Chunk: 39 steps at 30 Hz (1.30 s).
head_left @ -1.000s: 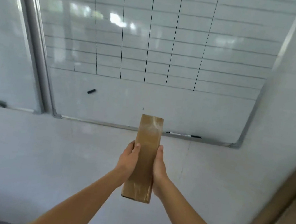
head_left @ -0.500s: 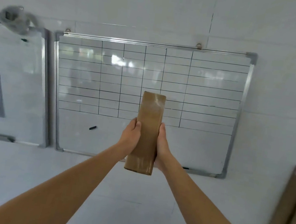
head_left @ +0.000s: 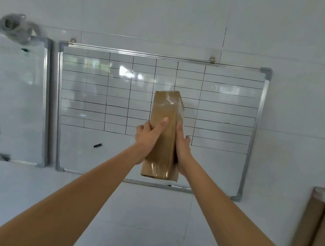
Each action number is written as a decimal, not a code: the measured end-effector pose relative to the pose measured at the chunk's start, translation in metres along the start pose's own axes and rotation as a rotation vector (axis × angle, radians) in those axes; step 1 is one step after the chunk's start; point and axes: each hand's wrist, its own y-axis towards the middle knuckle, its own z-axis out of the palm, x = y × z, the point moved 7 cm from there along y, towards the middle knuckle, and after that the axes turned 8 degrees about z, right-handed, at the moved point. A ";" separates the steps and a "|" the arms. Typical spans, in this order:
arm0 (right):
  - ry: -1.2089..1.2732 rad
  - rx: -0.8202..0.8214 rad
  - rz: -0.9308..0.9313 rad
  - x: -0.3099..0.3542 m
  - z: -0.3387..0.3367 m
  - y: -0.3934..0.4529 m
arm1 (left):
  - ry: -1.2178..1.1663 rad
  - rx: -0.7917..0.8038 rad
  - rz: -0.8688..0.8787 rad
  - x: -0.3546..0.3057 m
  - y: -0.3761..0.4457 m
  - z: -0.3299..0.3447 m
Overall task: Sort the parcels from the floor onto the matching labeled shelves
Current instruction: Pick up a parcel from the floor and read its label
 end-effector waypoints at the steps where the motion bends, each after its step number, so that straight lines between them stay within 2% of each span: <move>1: -0.057 -0.052 -0.016 0.004 -0.003 -0.002 | -0.028 -0.003 0.006 0.001 0.001 -0.001; 5: -0.163 -0.190 -0.085 0.011 -0.013 -0.005 | -0.207 -0.059 0.024 0.002 -0.004 -0.002; 12: -0.146 -0.245 -0.128 -0.005 -0.024 -0.020 | -0.189 -0.135 0.023 0.015 -0.022 -0.004; 16: -0.131 -0.182 -0.218 -0.018 -0.024 -0.035 | -0.309 -0.163 0.007 0.032 -0.038 -0.014; 20: -0.046 -0.040 -0.299 -0.025 -0.029 -0.056 | -0.403 -0.104 0.046 0.039 -0.055 -0.020; 24: 0.034 0.090 -0.277 -0.033 -0.026 -0.070 | -0.457 -0.047 0.063 0.039 -0.069 -0.022; 28: 0.094 0.090 -0.279 -0.035 -0.022 -0.082 | -0.509 -0.010 0.032 0.041 -0.077 -0.021; 35: 0.093 -0.019 -0.374 -0.042 -0.018 -0.097 | -0.411 -0.014 -0.023 0.044 -0.092 -0.024; 39: 0.080 -0.021 -0.398 -0.045 -0.015 -0.106 | -0.289 -0.062 0.050 0.046 -0.104 -0.029</move>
